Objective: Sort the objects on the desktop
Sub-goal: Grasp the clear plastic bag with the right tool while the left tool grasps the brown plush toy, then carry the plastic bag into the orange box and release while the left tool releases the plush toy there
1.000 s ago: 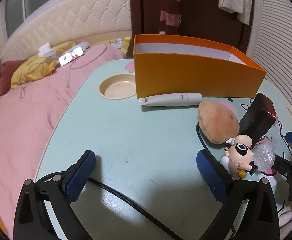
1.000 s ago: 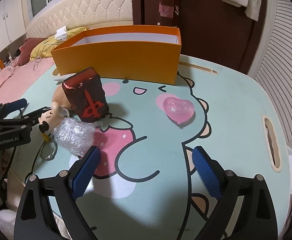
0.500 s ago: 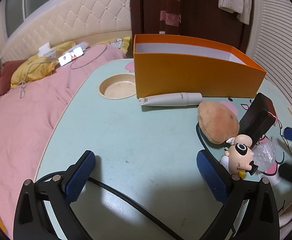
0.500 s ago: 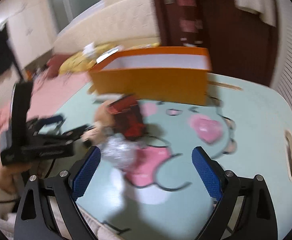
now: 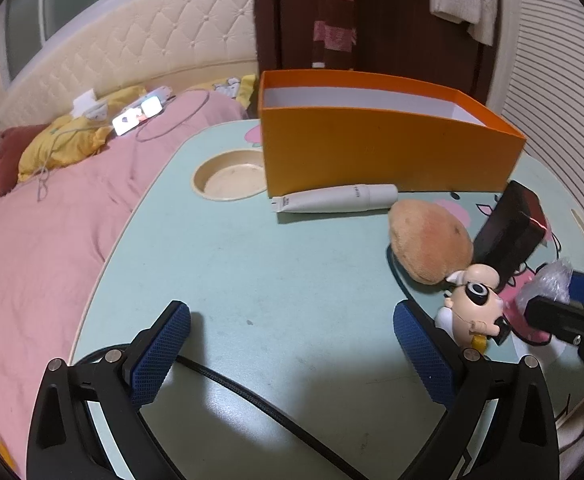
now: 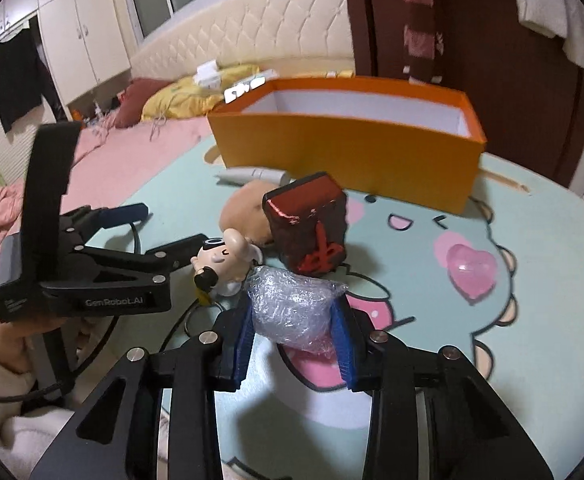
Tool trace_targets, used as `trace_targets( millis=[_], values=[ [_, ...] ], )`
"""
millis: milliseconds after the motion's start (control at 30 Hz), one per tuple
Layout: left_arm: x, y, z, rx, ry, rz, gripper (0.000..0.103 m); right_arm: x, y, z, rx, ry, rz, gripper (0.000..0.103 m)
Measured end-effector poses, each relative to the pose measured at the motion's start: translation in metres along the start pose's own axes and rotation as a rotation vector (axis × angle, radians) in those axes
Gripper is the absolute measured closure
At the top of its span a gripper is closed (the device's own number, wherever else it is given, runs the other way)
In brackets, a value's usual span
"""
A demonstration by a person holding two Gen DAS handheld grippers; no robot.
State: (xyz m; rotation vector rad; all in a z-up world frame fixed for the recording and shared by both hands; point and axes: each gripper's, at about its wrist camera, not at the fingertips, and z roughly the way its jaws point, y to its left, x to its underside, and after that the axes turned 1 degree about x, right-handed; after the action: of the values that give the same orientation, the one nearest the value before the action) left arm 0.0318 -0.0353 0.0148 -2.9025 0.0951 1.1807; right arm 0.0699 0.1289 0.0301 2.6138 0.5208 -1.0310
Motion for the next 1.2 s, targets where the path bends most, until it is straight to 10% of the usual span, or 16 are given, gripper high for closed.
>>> trace_targets(
  millis=[700,833,1200],
  values=[
    [-0.052,-0.040,0.027,0.310,0.110,0.046,0.041,0.007,-0.031,-0.011,-0.015,-0.002,0.127,0.067],
    [-0.048,-0.047,0.026,0.382,0.112,0.051,0.074,0.007,-0.033,-0.010,-0.019,-0.001,0.139,0.067],
    [-0.051,-0.005,-0.014,0.314,0.007,-0.051,0.075,0.006,-0.031,-0.015,-0.005,-0.019,0.134,0.067]
  ],
)
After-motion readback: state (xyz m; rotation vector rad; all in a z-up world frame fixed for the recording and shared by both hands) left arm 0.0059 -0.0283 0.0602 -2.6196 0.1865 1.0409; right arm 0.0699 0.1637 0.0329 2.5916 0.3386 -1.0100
